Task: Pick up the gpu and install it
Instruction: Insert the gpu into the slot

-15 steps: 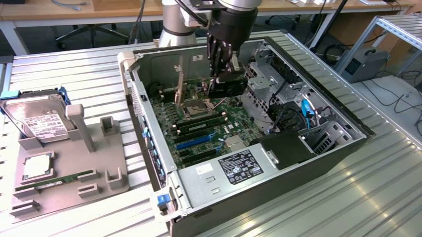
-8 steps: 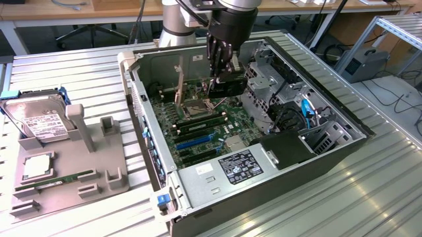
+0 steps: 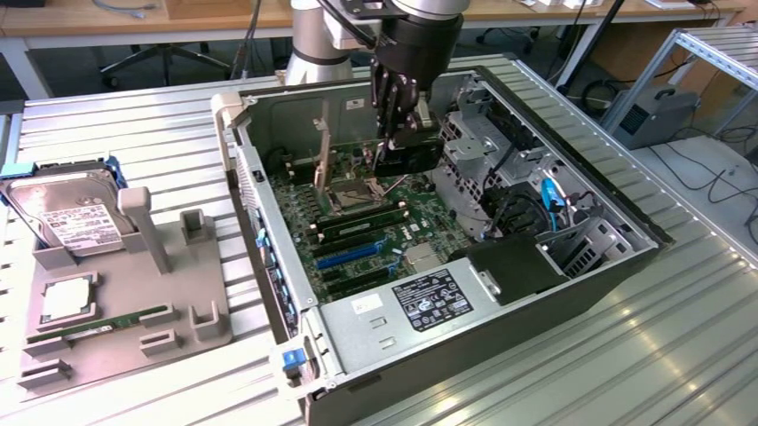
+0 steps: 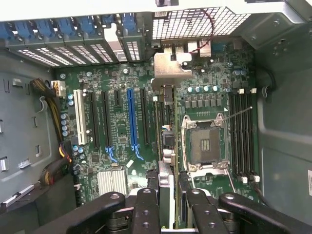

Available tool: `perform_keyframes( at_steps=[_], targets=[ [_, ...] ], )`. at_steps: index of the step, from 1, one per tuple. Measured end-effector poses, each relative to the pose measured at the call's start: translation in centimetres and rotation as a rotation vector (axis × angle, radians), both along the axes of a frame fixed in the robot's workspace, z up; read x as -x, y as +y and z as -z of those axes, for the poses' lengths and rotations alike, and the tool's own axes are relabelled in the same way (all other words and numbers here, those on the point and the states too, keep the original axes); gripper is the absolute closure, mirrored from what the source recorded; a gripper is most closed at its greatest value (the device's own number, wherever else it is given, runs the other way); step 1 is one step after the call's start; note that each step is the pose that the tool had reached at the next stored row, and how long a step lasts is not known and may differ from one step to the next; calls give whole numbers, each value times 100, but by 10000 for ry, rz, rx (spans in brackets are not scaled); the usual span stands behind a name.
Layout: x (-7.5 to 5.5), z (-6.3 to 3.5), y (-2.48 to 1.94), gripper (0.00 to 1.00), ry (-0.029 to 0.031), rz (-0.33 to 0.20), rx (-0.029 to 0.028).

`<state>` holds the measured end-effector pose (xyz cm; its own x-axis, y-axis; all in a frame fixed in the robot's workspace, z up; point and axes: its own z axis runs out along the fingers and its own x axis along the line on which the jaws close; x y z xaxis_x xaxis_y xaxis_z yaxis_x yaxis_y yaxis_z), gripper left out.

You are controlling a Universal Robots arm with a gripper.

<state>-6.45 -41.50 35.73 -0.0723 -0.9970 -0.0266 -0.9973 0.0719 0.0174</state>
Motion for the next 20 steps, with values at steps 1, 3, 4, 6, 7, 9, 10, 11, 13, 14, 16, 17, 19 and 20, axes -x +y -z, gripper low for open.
perform_keyframes(
  at_steps=[1,3,4,6,7,9,10,11,13,14,16,17,19,20],
  targets=[
    [0,0,0,73,0,-18,0],
    [0,0,0,73,0,-55,0],
    [0,0,0,73,0,-73,0],
    [0,0,0,73,0,-110,0],
    [0,0,0,73,-1,-129,0],
    [0,0,0,73,0,-169,1],
    [0,0,0,73,-1,-213,0],
    [0,0,0,73,-1,-246,0],
    [0,0,0,73,0,-292,0],
    [0,0,0,73,0,-316,1],
    [0,0,0,73,0,-360,0],
    [0,0,0,73,0,-388,0],
    [0,0,0,73,0,-439,1],
    [0,0,0,73,-1,-472,0]
  ],
)
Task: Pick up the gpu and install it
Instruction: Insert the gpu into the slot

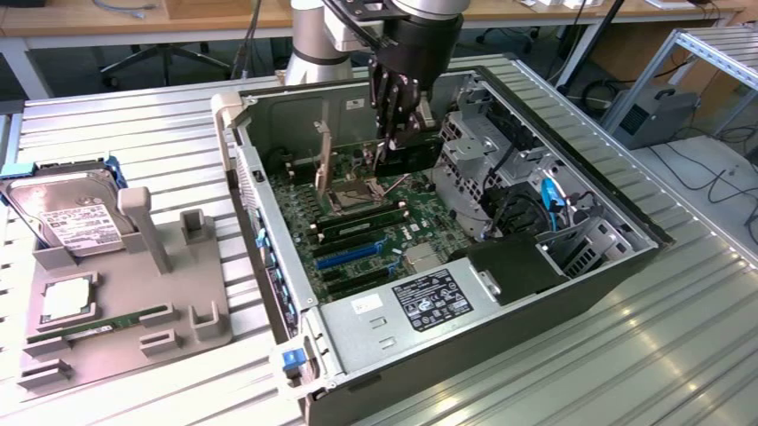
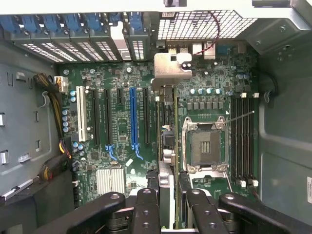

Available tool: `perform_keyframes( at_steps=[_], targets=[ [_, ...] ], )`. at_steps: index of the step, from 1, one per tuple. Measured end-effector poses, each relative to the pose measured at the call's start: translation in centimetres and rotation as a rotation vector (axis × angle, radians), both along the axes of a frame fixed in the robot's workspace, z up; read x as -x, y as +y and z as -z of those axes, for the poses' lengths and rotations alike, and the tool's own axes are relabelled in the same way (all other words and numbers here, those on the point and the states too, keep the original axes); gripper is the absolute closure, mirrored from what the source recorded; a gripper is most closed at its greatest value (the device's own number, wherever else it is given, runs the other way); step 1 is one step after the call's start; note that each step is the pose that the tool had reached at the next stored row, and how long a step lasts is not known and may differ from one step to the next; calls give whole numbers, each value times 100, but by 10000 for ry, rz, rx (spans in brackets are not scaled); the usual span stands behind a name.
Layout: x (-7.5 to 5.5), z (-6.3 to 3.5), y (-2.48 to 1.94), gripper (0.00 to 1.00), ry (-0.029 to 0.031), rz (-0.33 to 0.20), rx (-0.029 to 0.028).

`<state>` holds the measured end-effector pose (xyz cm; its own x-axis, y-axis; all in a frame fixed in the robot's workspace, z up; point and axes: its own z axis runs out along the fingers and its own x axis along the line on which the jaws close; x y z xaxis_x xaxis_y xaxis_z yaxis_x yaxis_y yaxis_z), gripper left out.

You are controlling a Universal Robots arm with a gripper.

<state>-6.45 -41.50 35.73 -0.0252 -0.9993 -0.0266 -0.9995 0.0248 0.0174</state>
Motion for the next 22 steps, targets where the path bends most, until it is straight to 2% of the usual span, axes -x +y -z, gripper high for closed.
perform_keyframes(
  at_steps=[11,22],
  targets=[
    [-1,0,-1,73,0,-164,0],
    [0,0,-31,73,0,-163,0]
  ],
)
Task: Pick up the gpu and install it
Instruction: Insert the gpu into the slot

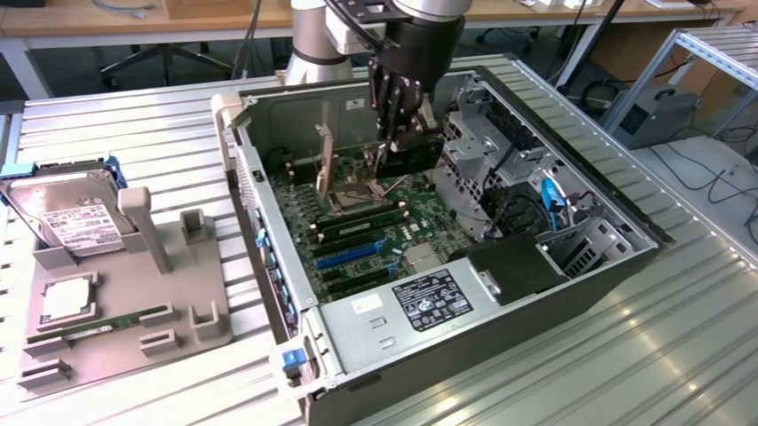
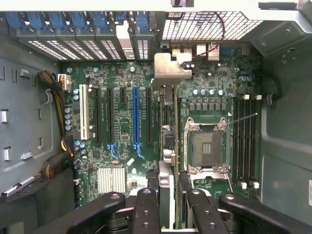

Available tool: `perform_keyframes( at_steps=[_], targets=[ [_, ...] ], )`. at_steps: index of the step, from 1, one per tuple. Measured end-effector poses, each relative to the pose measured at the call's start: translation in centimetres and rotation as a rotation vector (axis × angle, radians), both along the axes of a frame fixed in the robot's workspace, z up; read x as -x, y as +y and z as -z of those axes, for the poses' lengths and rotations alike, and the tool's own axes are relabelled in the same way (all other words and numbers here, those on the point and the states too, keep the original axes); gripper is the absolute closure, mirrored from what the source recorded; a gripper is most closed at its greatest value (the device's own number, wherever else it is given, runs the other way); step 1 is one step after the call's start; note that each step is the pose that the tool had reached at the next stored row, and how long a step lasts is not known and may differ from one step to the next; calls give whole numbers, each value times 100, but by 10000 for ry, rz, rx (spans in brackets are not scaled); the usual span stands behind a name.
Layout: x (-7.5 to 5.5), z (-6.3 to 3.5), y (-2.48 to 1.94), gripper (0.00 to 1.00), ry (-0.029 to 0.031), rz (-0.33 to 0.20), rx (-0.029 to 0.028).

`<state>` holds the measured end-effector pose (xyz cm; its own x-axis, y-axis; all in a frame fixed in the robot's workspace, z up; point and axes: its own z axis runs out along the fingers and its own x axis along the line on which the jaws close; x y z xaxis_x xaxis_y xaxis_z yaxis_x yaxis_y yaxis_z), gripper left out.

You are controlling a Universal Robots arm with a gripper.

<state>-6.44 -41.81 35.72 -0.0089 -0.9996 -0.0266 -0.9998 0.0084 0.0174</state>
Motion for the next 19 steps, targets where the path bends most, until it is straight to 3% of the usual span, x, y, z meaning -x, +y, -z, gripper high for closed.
perform_keyframes(
  at_steps=[19],
  targets=[
    [0,4,-44,73,0,0,-1]
  ],
)
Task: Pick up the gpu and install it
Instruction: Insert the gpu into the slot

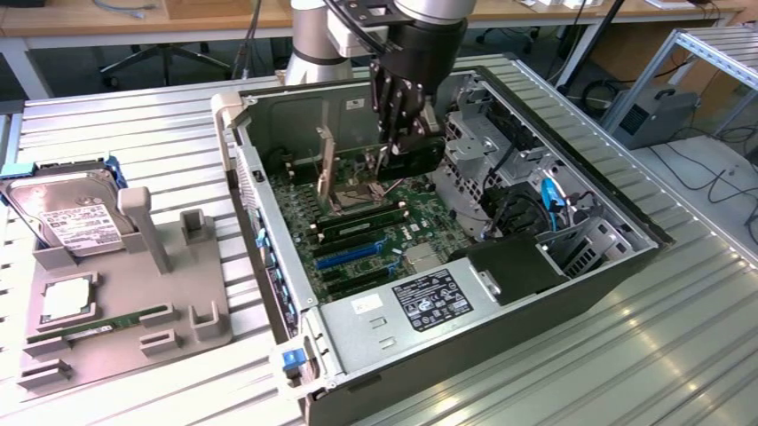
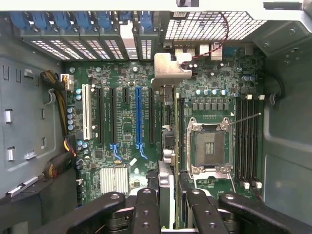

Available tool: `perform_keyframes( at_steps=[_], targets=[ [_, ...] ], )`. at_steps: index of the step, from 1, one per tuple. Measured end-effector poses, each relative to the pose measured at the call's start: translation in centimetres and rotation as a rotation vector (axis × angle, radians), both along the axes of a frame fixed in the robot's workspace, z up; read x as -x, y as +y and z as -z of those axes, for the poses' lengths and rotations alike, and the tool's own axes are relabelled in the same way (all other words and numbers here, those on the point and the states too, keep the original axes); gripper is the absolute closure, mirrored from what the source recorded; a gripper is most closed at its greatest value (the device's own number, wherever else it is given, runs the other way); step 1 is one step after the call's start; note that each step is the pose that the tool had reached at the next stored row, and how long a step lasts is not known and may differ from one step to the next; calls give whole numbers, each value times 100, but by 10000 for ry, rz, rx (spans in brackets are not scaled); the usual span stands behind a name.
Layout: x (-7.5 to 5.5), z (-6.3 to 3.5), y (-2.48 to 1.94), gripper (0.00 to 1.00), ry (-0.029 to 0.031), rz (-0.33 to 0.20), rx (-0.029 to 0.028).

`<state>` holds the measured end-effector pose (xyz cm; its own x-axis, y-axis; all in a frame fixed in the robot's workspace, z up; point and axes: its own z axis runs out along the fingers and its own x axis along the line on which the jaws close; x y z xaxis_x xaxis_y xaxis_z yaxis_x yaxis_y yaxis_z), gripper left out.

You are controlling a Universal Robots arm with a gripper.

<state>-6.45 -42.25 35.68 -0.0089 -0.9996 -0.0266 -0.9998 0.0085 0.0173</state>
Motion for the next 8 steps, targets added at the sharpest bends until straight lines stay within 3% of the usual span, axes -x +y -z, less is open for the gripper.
perform_keyframes(
  at_steps=[8],
  targets=[
    [0,3,-20,73,0,0,0]
  ],
)
